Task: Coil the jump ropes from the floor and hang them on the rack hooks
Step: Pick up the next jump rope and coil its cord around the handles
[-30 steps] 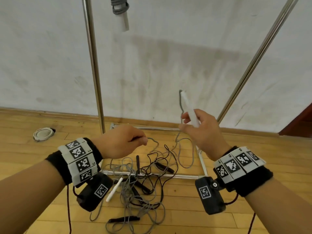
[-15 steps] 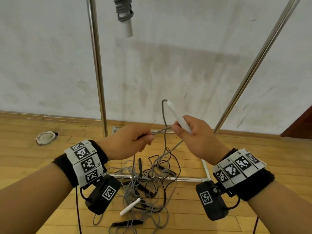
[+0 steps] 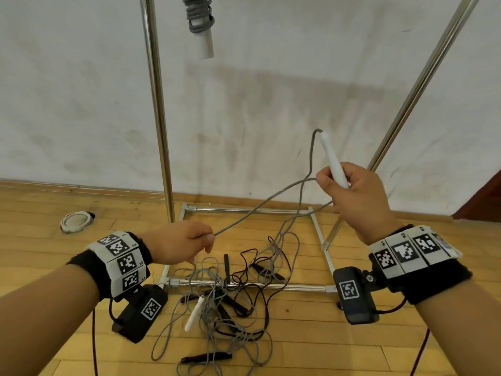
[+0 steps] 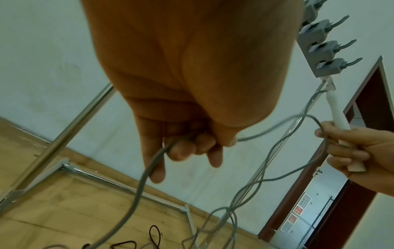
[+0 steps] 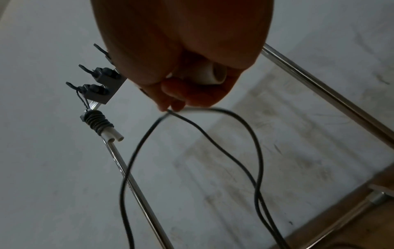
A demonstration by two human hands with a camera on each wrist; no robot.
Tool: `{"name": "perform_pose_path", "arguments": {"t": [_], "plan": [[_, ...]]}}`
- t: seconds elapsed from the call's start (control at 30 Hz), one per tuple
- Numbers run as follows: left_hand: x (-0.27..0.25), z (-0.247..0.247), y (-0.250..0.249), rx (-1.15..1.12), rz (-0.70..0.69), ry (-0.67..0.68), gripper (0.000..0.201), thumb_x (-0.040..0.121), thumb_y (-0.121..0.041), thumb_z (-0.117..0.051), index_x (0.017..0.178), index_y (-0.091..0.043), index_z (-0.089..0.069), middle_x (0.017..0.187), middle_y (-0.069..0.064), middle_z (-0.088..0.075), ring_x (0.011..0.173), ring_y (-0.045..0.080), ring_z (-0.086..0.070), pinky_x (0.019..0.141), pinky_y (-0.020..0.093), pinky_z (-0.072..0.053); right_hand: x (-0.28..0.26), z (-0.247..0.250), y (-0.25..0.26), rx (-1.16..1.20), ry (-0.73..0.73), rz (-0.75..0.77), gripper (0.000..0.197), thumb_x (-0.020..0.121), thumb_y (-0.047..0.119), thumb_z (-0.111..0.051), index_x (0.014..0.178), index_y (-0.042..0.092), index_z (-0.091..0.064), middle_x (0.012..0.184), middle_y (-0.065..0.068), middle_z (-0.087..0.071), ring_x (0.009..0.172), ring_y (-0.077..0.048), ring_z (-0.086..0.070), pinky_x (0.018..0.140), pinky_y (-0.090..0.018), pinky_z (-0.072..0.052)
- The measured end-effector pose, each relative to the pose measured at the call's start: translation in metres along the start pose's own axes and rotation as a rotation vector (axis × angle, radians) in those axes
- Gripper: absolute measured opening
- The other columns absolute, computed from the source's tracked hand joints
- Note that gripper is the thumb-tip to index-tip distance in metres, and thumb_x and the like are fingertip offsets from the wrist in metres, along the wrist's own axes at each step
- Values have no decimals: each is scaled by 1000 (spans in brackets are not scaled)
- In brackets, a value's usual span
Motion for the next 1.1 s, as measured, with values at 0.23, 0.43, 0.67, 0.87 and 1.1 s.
{"name": "perform_pose_path", "arguments": {"t": [0.23, 0.43, 0.67, 0.87, 1.1], "plan": [[-2, 9, -31, 8, -155, -185, 26, 101, -36, -47, 83, -34, -65, 52, -12, -52, 46, 2, -46, 50, 13, -39, -20, -21, 4, 33, 255, -34, 10, 88, 22, -72, 94, 29, -71, 68, 12, -62, 44, -1, -46, 43, -19, -43], [-6, 14, -70, -58, -318, -346, 25, 97, -38, -53, 85, -22, -69, 59, -7, -54, 52, 6, -47, 52, 16, -38, -42, -57, 11, -8, 524, 22, 16, 90, 34, -68, 97, 21, -72, 64, 6, -62, 48, -3, -46, 48, -20, -37], [0, 15, -60, -100, -266, -238, 25, 99, -39, -50, 80, -25, -60, 70, -1, -62, 61, 9, -56, 57, 17, -45, -30, -59, 16, -71, 405, 87, 18, 93, 36, -62, 80, 24, -59, 58, 17, -54, 46, -1, -43, 46, -17, -37], [9, 4, -12, 48, -90, -4, 23, 104, -32, -41, 88, -26, -56, 84, -7, -68, 77, 2, -60, 70, 14, -44, -7, -39, 9, -25, 175, 69, 21, 95, 36, -60, 77, 25, -59, 56, 15, -49, 48, -2, -40, 45, -15, -37], [10, 6, 8, -52, -76, -15, 26, 103, -30, -43, 85, -27, -62, 94, -6, -67, 91, 8, -61, 86, 29, -48, 8, -21, -4, -54, 60, 53, 20, 92, 40, -61, 76, 29, -60, 54, 15, -51, 47, -3, -43, 49, -26, -40]]}}
Point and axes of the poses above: each hand's wrist, its own x-axis towards the middle knuckle, its own z-axis out of the back of the hand, y = z × x, the point moved 2 cm from there along x, towards the middle knuckle
